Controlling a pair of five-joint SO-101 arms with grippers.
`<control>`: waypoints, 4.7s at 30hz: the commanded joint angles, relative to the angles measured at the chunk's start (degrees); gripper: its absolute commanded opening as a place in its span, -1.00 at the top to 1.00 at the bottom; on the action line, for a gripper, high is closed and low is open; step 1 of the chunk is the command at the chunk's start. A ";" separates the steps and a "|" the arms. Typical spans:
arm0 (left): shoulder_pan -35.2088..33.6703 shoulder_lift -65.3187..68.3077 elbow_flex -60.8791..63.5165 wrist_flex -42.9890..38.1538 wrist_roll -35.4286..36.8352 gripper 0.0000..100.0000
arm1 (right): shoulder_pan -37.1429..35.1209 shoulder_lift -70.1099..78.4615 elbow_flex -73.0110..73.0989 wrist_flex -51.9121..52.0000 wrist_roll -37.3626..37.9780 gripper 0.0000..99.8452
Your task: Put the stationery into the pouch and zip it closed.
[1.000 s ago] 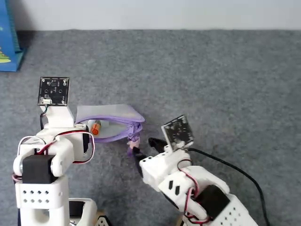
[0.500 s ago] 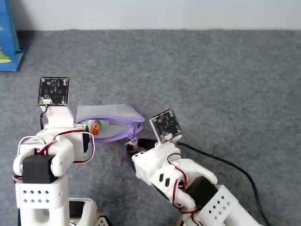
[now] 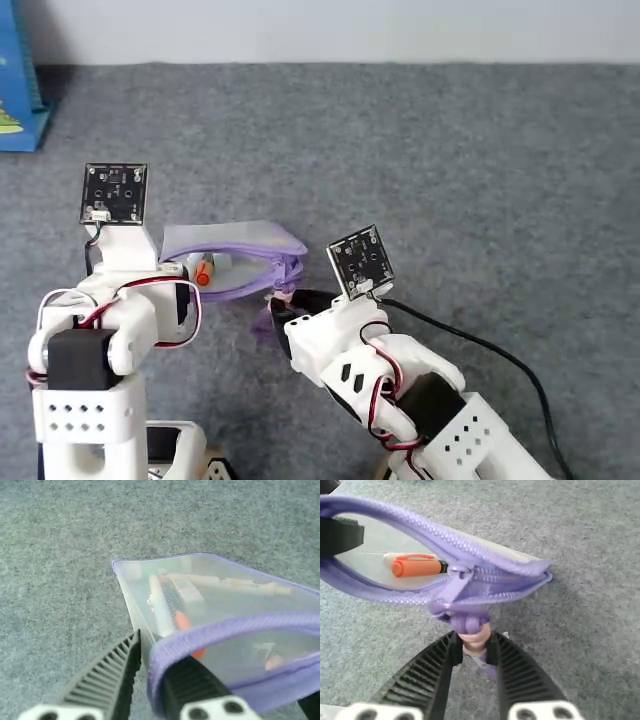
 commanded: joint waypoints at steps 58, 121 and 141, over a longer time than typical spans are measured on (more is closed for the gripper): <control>0.00 0.09 -0.75 0.18 0.18 0.98 | 0.48 0.75 -2.73 0.48 3.16 0.80; 41.67 -0.26 -1.27 -26.64 -5.27 0.47 | -2.86 -29.85 -0.09 20.62 14.42 0.99; 35.16 -0.44 -9.19 -26.37 -1.67 0.48 | 1.10 -35.30 -0.70 20.53 14.33 0.99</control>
